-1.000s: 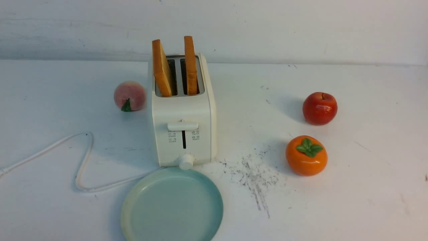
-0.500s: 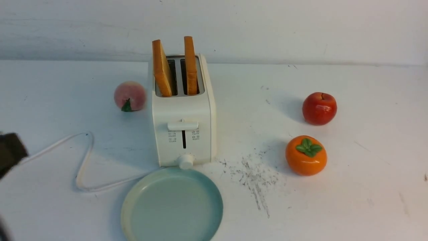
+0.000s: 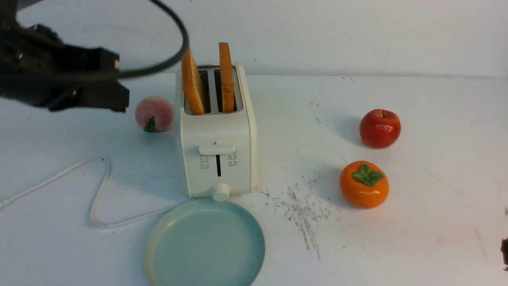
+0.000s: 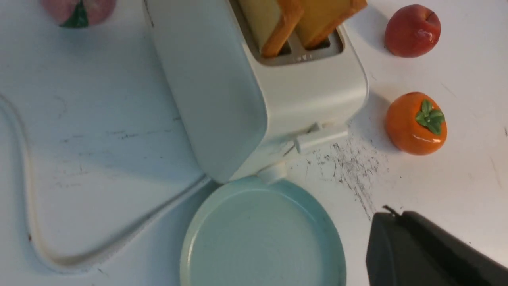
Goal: Take toasted bread from bread machine on white table place on plate.
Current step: 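Reach for a toast slice standing in the toaster with the left gripper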
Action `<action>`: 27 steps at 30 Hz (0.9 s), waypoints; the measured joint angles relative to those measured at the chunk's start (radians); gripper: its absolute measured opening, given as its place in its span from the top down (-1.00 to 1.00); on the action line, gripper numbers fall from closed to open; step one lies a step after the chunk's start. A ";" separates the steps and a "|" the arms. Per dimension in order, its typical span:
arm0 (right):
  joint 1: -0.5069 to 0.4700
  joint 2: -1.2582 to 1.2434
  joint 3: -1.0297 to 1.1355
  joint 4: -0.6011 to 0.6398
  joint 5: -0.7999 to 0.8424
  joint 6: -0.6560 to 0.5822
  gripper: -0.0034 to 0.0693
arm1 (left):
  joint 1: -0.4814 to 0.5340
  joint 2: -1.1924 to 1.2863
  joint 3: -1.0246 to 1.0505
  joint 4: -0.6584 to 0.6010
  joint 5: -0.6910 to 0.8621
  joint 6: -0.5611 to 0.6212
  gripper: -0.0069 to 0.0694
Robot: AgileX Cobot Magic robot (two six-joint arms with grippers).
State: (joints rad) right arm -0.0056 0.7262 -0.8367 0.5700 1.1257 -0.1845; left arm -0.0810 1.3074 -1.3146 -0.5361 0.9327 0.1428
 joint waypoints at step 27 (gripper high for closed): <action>0.000 0.003 0.003 0.023 -0.125 -0.009 0.87 | -0.163 0.625 -0.480 0.322 -0.162 -0.306 -0.37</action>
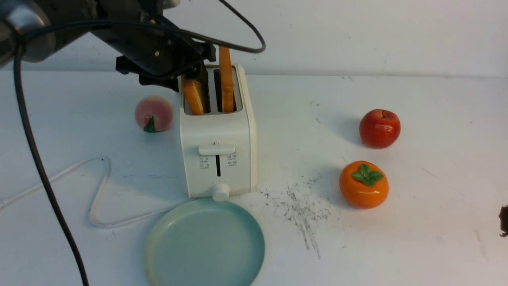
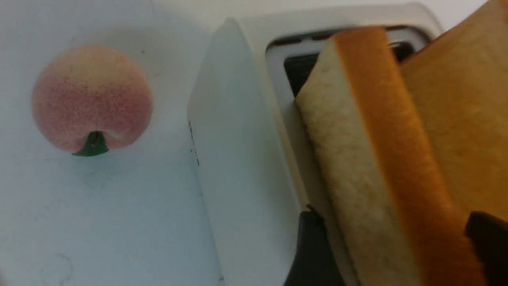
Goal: Take toasted bread from bread machine on white table place on plate.
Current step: 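Reach for a toast slice standing in the toaster with the left gripper, then place the slice of bread on the plate with the left gripper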
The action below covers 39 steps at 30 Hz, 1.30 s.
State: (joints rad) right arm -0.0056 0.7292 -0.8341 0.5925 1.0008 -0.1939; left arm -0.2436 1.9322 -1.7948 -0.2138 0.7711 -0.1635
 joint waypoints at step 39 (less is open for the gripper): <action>0.000 0.001 0.054 0.054 -0.070 -0.013 0.76 | -0.001 -0.627 1.120 -0.989 -0.287 0.782 0.55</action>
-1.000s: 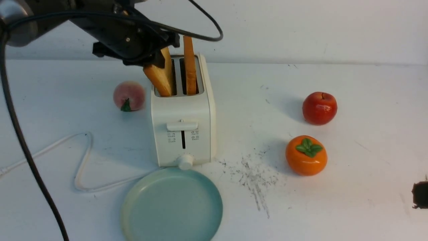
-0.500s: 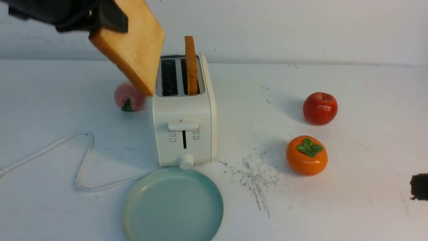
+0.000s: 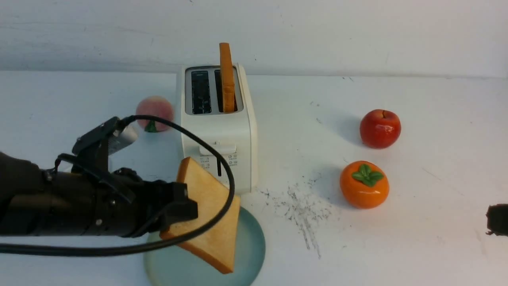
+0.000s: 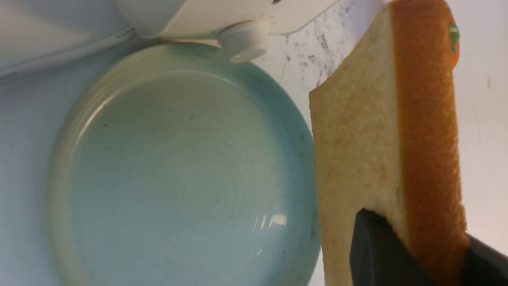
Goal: Take toasted bread from bread machine on white table place on plate.
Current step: 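Place the slice of bread on the plate with the left gripper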
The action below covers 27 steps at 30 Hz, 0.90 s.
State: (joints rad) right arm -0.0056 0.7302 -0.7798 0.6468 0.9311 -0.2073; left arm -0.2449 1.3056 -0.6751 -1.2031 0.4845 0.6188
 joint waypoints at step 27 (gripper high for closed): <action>0.000 0.000 0.000 0.000 -0.010 -0.001 0.69 | 0.000 0.201 0.011 -0.135 -0.016 0.259 -0.07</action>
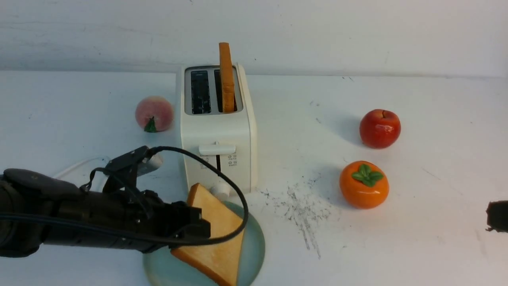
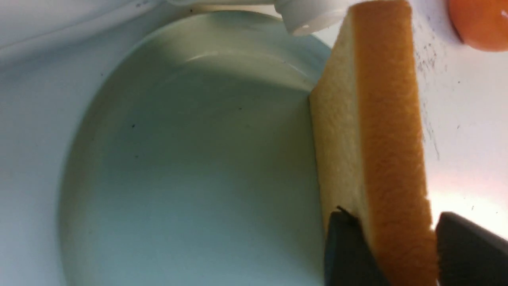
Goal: Take toasted bread from bread machine on white table place on plate.
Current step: 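Place the slice of bread on the plate with the left gripper, then grasp the toast slice in the toaster and pull it up out of the slot with the right gripper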
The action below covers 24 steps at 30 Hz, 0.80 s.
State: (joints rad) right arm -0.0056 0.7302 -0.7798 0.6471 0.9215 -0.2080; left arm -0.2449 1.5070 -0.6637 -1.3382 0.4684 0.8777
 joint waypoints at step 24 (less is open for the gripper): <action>0.030 0.353 -0.393 -0.045 0.172 -0.018 0.67 | 0.000 -0.501 -0.018 1.061 0.187 -0.933 0.63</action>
State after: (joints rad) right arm 0.0249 1.0836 -1.1733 0.6018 1.0937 -0.2262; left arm -0.2449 1.0059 -0.6821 -0.2776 0.6551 -0.0549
